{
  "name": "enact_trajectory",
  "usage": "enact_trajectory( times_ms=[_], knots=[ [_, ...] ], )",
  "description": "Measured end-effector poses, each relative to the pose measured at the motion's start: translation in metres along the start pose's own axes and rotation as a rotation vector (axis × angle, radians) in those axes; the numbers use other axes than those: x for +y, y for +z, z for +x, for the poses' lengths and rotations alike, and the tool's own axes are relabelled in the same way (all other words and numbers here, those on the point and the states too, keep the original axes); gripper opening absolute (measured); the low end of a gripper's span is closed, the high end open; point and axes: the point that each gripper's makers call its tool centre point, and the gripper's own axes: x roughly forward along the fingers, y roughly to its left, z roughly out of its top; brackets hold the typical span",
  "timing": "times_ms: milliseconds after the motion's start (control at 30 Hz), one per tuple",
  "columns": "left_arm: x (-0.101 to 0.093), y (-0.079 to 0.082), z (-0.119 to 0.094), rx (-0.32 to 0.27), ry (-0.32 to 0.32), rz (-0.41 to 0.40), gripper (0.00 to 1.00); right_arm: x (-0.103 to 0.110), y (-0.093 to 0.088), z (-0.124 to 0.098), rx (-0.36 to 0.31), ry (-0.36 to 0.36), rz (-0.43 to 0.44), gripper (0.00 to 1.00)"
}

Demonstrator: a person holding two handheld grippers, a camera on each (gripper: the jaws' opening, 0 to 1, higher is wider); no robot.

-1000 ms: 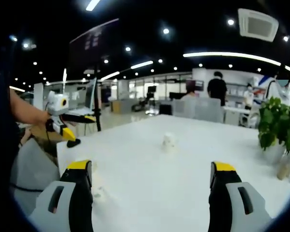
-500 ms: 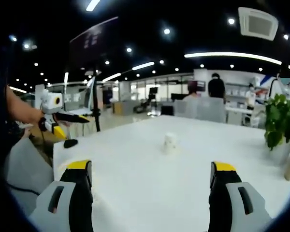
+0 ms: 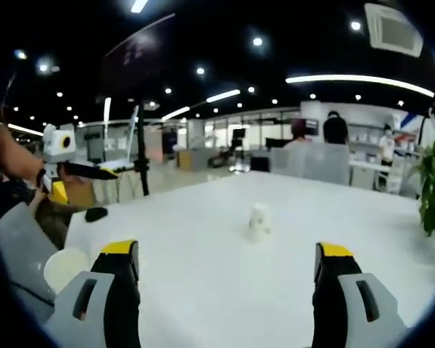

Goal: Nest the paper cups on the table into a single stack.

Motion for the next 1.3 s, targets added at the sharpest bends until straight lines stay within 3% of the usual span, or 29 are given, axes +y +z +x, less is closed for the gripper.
enact_trajectory(
  times_ms=[200, 367, 800, 1167, 1300],
  knots=[
    [-0.002, 0.0, -0.002, 0.003, -0.007, 0.001, 0.98, -0.014, -0.001, 0.035, -0.015, -0.035, 0.036, 0.98],
    [-0.007, -0.011, -0.002, 0.021, -0.02, -0.012, 0.98, -0.029, -0.002, 0.059, 0.002, -0.058, 0.052, 0.97],
    [-0.016, -0.019, 0.0, 0.041, -0.053, -0.039, 0.98, -0.046, 0.004, 0.119, 0.029, -0.004, -0.009, 0.94],
    [-0.018, -0.027, 0.004, 0.06, -0.056, -0.028, 0.98, -0.057, 0.003, 0.158, 0.062, 0.03, -0.011, 0.89],
    [-0.019, -0.034, 0.003, 0.076, -0.047, -0.038, 0.98, -0.071, -0.004, 0.165, 0.071, -0.009, 0.036, 0.84]
  ],
)
